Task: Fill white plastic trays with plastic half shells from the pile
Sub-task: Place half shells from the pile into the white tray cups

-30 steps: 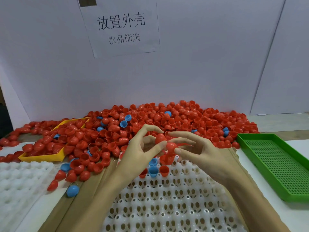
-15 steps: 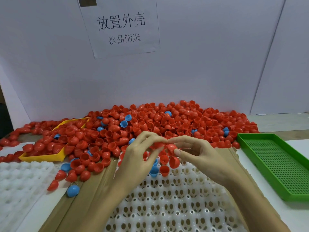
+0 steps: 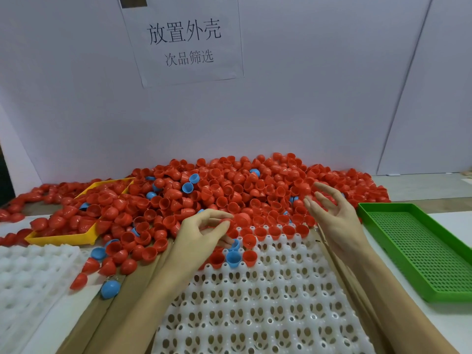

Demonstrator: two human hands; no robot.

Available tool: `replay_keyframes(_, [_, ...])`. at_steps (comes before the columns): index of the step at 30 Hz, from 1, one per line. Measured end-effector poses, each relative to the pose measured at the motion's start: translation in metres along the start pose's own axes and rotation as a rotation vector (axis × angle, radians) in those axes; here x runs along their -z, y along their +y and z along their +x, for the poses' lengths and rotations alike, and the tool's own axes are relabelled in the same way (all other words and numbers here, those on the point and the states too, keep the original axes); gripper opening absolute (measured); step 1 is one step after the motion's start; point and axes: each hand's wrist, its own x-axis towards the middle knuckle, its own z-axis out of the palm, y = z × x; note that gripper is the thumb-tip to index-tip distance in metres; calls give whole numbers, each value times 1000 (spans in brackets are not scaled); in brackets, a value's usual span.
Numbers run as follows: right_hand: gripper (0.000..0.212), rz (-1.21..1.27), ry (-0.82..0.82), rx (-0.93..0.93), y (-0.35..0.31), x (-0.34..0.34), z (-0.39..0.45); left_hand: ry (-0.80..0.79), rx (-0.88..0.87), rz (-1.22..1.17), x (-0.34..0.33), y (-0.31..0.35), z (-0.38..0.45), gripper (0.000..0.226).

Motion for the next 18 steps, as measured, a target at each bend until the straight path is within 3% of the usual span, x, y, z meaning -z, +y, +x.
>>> replay_keyframes(3, [58,103,-57,20,-2,-5,-3,-7,36,-30,-1,1,-2,17])
replay_keyframes(5, [35,114,-122,59,-9,-10,-7,7,28,-17,-1,2,-2,13])
replay_keyframes(7, [24,31,-238,93,-20,-17,-14,16,10,30,-3,3,-3,10])
replay_keyframes(12, [41,-168,-611,134,-44,-45,-41,-89,-86,168,-7,7,-9,16])
replay_keyframes(15, [36,-232,-551,199,-48,-55,-48,-172,-141,181,-11,11,-15,20])
replay_keyframes(18, [34,-142,-495,190,-48,-55,-47,-158,-221,216,-16,9,-16,15])
